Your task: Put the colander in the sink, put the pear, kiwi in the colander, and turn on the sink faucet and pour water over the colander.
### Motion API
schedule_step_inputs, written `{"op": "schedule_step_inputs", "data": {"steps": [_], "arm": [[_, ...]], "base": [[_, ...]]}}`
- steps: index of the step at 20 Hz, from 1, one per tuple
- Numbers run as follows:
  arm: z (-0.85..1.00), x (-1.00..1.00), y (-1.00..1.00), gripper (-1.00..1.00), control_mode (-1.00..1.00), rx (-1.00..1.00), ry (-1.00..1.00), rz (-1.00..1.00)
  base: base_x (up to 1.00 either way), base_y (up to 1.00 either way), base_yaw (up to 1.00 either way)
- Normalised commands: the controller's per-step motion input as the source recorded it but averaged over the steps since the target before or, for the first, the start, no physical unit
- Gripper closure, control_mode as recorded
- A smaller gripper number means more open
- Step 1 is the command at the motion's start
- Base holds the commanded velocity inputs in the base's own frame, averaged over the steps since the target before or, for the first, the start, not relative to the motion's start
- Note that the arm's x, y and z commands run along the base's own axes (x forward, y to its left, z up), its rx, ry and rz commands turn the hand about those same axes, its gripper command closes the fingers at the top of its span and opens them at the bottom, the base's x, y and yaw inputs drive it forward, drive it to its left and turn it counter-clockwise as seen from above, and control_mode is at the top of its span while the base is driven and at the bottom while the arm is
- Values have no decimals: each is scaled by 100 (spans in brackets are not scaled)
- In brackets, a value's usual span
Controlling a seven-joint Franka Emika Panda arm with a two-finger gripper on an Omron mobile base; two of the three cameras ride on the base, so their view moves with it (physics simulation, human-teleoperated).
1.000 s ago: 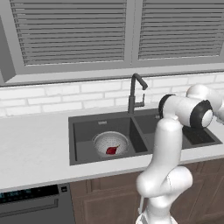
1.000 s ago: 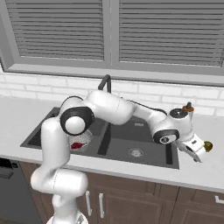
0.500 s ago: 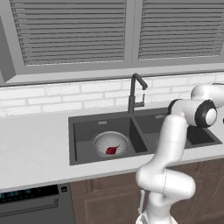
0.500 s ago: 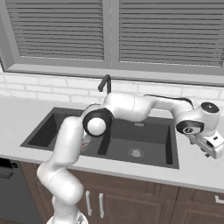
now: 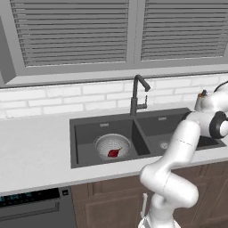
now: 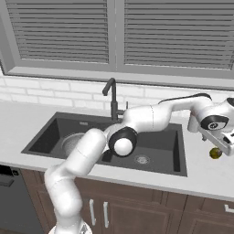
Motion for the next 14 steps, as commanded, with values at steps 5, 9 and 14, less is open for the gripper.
{"op": "schedule_step_inputs", "data": {"steps": [5,9,14], "arm": [[-12,45,0,-100,-100,0,13,-7],[-20,26,1,-100,-100,-1,13,-8],[-10,-4,2,-100,-100,0,3,-4]], "base": [[0,0,0],[0,0,0],[0,0,0]]}}
